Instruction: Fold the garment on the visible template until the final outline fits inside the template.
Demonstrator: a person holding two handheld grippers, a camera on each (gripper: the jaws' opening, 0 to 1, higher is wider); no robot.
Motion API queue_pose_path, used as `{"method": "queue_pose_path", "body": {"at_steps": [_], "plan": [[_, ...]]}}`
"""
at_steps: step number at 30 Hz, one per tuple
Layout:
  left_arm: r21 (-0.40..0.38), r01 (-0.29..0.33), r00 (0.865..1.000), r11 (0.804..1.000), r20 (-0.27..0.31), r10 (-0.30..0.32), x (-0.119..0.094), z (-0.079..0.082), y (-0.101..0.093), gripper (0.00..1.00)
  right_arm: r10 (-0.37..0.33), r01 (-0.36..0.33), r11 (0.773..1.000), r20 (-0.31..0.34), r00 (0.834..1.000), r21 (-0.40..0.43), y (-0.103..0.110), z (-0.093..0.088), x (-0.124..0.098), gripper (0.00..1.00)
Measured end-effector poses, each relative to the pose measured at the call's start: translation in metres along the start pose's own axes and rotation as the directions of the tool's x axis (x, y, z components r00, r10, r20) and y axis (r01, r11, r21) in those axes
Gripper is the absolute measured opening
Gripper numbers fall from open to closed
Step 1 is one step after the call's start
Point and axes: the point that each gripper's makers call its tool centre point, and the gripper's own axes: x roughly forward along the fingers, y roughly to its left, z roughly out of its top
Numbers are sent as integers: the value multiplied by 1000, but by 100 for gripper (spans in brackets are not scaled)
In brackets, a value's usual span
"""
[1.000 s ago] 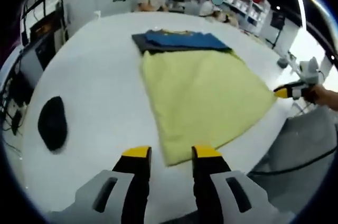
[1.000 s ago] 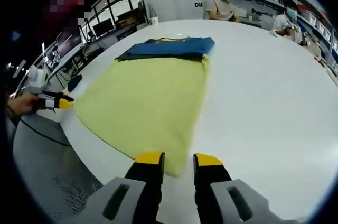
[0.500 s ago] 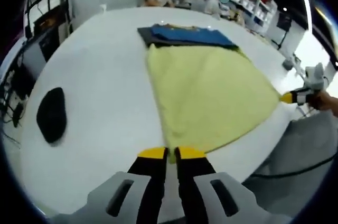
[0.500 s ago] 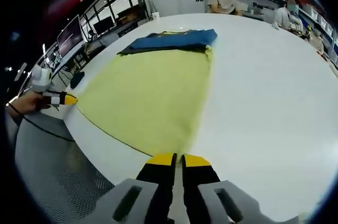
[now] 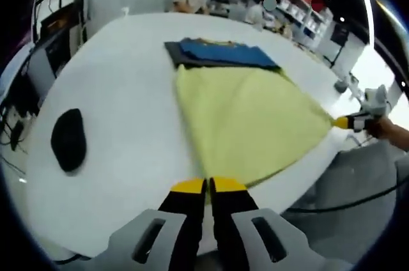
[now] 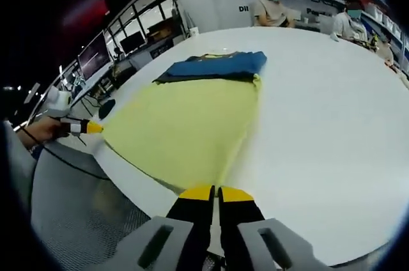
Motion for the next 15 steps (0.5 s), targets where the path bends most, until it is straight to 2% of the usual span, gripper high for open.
{"method": "queue_pose_path", "body": {"at_steps": [2, 4, 6, 8, 10, 12, 14, 15], "plan": [[6, 9, 1000, 1000, -3, -9, -1, -4, 1, 0, 13, -13, 1000, 0, 1000, -6, 3, -4, -3, 0], [5, 26, 1000, 1000, -2, -26, -15, -6, -4, 0, 24, -24, 1000, -4, 1000, -14, 8, -4, -8, 0], [-53, 43, 999, 998, 30, -41, -27, -6, -9, 0, 54, -54, 998, 6, 999, -21, 18, -1, -19, 0], [-68, 40, 999, 997, 26, -38, -41, -12, -12, 0, 65, -65, 998, 26, 998, -23, 22, 1, -28, 0], [-57, 29, 999, 998, 27, -27, -55, -14, -22, 0, 72, -72, 997, 23, 997, -20, 24, -1, -36, 0], [-28, 6, 1000, 1000, 24, -5, -59, -15, -21, 0, 81, -81, 997, 28, 996, -11, 29, -2, -42, 0], [20, -23, 999, 1000, 29, 23, -69, -10, -25, 0, 92, -91, 996, 33, 995, -18, 33, -2, -46, 0], [13, -27, 999, 1000, 37, 27, -72, -8, -27, 0, 92, -91, 995, 39, 995, -28, 34, -2, -46, 0]]}}
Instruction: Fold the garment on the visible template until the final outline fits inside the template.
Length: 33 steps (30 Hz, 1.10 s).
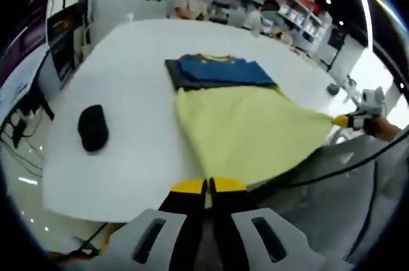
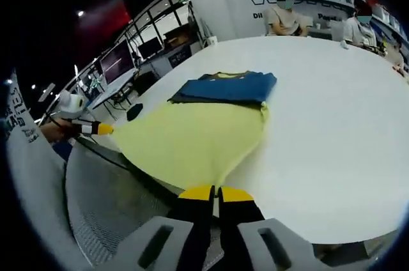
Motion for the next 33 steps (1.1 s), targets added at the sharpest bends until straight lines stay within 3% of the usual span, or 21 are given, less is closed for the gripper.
{"method": "queue_pose_path", "body": {"at_steps": [4, 7, 8, 9, 14, 20, 25, 30, 33], "plan": [[-14, -1, 999, 1000, 37, 1, -3, 13, 0, 0, -4, 4, 1000, 2, 1000, 4, -2, 2, 2, 0], [19, -37, 996, 999, 85, 36, -1, 30, 5, 0, 4, -4, 1000, 18, 1000, 16, -2, 12, 6, 0], [37, -47, 994, 998, 104, 43, 2, 37, 9, 0, 23, -28, 996, 68, 997, 81, 1, 26, 8, 0], [39, -51, 992, 998, 119, 46, 4, 45, 10, 0, 22, -30, 996, 95, 995, 86, -3, 35, 8, 0], [68, -77, 975, 995, 216, 61, 9, 88, 18, 0, 12, -22, 998, 176, 984, 52, -13, 86, 10, 0], [61, -54, 961, 997, 274, 36, 27, 132, 31, 0, -3, 6, 1000, 189, 982, -15, -28, 130, 19, 0], [76, -57, 952, 995, 304, 32, 39, 159, 42, 0, 1, 9, 999, 228, 974, -46, -42, 160, 31, 0], [57, -43, 932, 997, 361, 20, 55, 192, 55, 0, -1, 8, 1000, 260, 966, -27, -57, 190, 47, 0], [70, -55, 928, 996, 372, 25, 66, 213, 64, 0, -4, 16, 999, 271, 963, -40, -66, 212, 57, 0]]}}
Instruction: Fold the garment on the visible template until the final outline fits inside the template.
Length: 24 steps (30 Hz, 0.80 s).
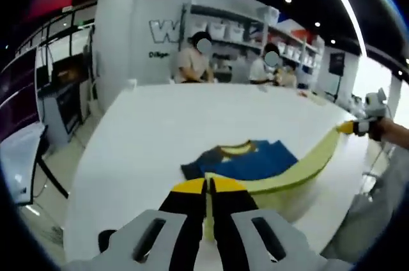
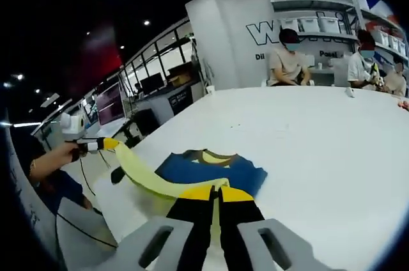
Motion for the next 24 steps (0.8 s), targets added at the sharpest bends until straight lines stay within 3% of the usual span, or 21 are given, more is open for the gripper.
{"method": "queue_pose_path", "body": {"at_steps": [6, 10, 15, 17, 24], "plan": [[-8, -13, 999, 1000, 37, 13, 43, 21, 20, 0, -25, 25, 1000, 18, 1000, 3, -25, 25, 35, 0], [2, -21, 999, 1000, 25, 21, 77, 22, 29, 0, -80, 80, 995, -1, 997, 59, -54, 25, 67, 0], [4, -27, 1000, 1000, -3, 27, 115, 13, 46, 0, -99, 101, 990, -30, 995, 93, -82, 19, 98, 0], [-86, -16, 999, 996, -49, 12, 127, 0, 49, 0, -108, 114, 985, -51, 993, 129, -97, 11, 111, 0], [-85, -16, 993, 996, -122, 5, 163, -20, 61, 0, -124, 138, 976, -87, 988, 171, -109, -7, 136, 0]]}}
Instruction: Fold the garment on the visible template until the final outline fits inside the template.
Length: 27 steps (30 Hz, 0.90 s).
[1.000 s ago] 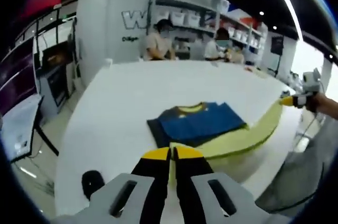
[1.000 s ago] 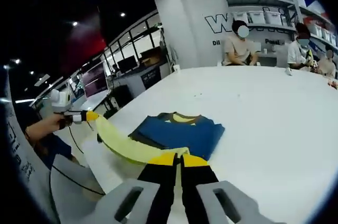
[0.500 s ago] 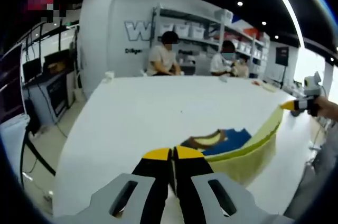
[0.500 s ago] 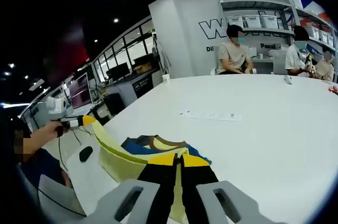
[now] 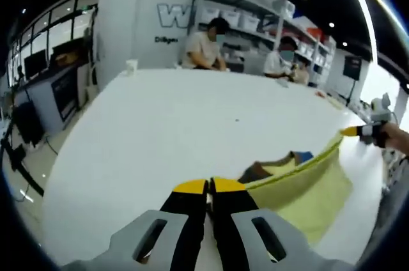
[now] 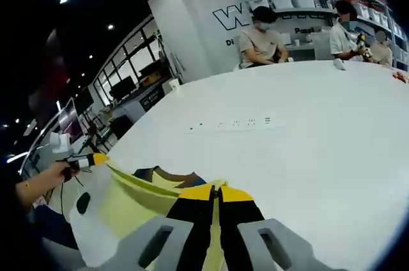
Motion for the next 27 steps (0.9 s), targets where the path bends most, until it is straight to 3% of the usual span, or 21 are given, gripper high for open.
{"method": "queue_pose_path", "body": {"at_steps": [5, 8, 15, 20, 22, 25, 26, 27], "plan": [[-10, -5, 999, 1000, -37, 5, 24, -8, 8, 0, -24, 24, 998, 4, 1000, 50, -10, -7, 8, 0], [-53, -38, 995, 998, -96, 33, 26, -27, 11, 0, -40, 42, 997, -29, 999, 60, -11, -17, 15, 0], [-89, -46, 994, 995, -108, 36, 54, -32, 24, 0, -76, 78, 996, -55, 996, 47, -23, -24, 29, 0], [-111, -79, 991, 991, -117, 66, 45, -33, 29, 0, -95, 98, 994, -54, 994, 48, -29, -23, 38, 0], [-109, -75, 991, 991, -115, 62, 42, -31, 34, 0, -103, 103, 995, -58, 993, -14, -28, -23, 39, 0], [-72, -69, 991, 995, -116, 60, 39, -31, 36, 0, -111, 109, 994, -58, 992, -27, -32, -22, 37, 7], [-4, -56, 991, 998, -119, 55, 34, -33, 34, 0, -116, 114, 993, -53, 992, -31, -32, -21, 36, 11], [7, -54, 991, 999, -122, 54, 33, -34, 33, 0, -114, 112, 993, -55, 992, -26, -34, -21, 36, 11]]}}
